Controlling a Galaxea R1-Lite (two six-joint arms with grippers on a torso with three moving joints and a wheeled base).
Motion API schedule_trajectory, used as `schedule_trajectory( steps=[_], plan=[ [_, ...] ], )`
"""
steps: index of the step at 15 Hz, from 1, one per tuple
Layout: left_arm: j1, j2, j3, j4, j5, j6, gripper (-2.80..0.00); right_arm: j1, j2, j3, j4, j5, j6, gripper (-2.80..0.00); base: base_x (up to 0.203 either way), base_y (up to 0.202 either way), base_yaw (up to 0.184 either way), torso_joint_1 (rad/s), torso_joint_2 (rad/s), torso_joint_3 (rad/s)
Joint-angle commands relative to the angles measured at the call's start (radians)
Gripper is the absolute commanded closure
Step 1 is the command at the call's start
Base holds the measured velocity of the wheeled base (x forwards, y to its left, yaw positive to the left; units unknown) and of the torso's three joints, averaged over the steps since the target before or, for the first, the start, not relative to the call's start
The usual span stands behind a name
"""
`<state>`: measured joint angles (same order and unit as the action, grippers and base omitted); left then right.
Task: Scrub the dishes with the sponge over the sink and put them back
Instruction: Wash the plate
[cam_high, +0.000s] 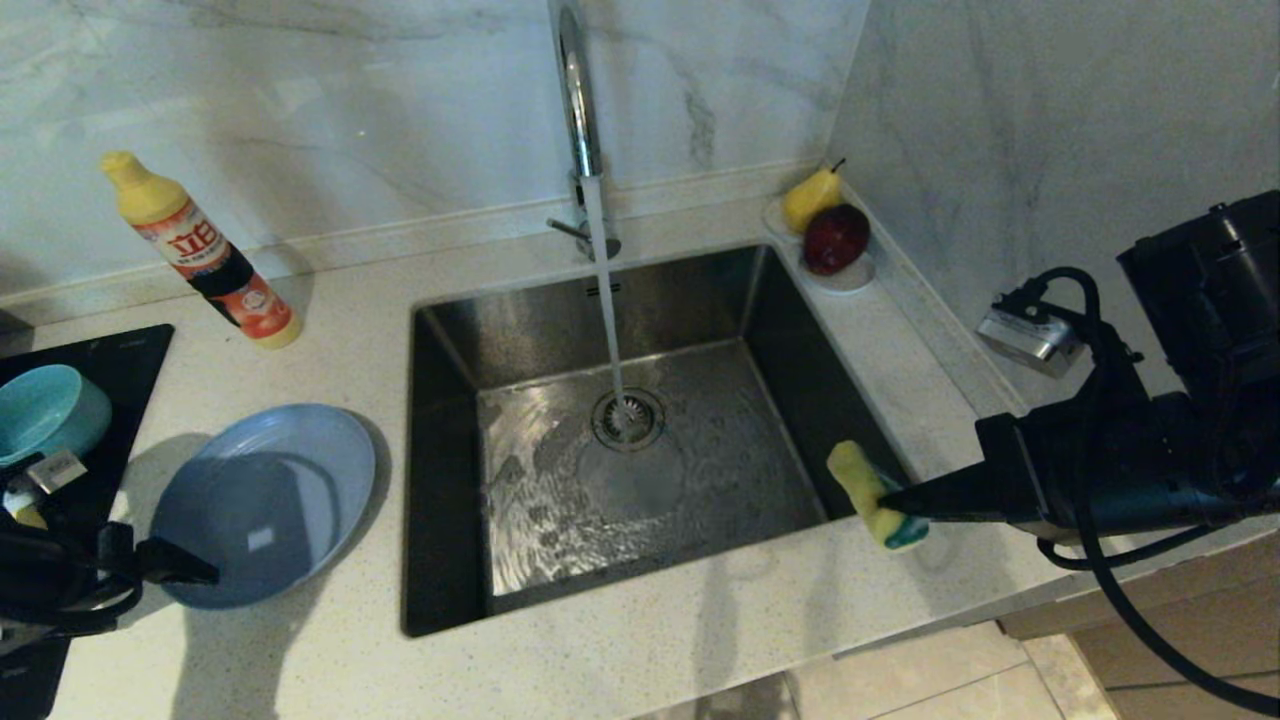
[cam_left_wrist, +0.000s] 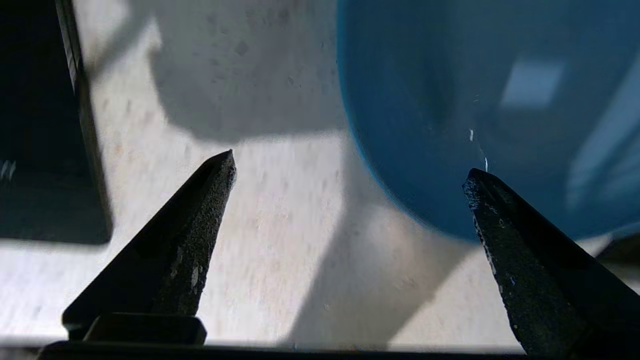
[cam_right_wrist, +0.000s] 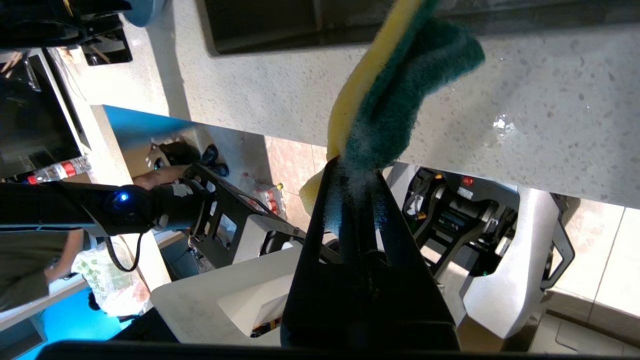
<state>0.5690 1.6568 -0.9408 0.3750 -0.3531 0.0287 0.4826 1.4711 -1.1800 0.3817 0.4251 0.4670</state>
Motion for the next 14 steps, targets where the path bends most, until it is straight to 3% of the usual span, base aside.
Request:
schedule_trajectory(
  steps=[1,2,6,12,14],
  plan=[
    [-0.020,0.004,0.047,-0.105,-0.002,-0.066,-2.80,0.001,0.002,0.001,0.002,0.001,0.002,0.00,0.000,0.000,0.000,0.000,0.00,0.000],
    [-0.025,0.004,0.047,-0.133,-0.001,-0.106,-2.80,0.001,-0.001,0.000,0.002,0.001,0.002,0.00,0.000,0.000,0.000,0.000,0.00,0.000],
    [-0.031,0.011,0.040,-0.139,-0.022,-0.125,-2.80,0.001,-0.002,0.000,0.002,0.001,0.001,0.00,0.000,0.000,0.000,0.000,0.00,0.000],
    [-0.031,0.025,0.037,-0.265,-0.074,-0.242,-2.80,-0.002,0.000,0.001,0.002,0.001,0.000,0.00,0.000,0.000,0.000,0.000,0.00,0.000],
    [-0.031,0.027,0.034,-0.277,-0.082,-0.247,-2.80,-0.002,0.003,0.002,0.002,0.001,-0.001,0.00,0.000,0.000,0.000,0.000,0.00,0.000]
  ],
)
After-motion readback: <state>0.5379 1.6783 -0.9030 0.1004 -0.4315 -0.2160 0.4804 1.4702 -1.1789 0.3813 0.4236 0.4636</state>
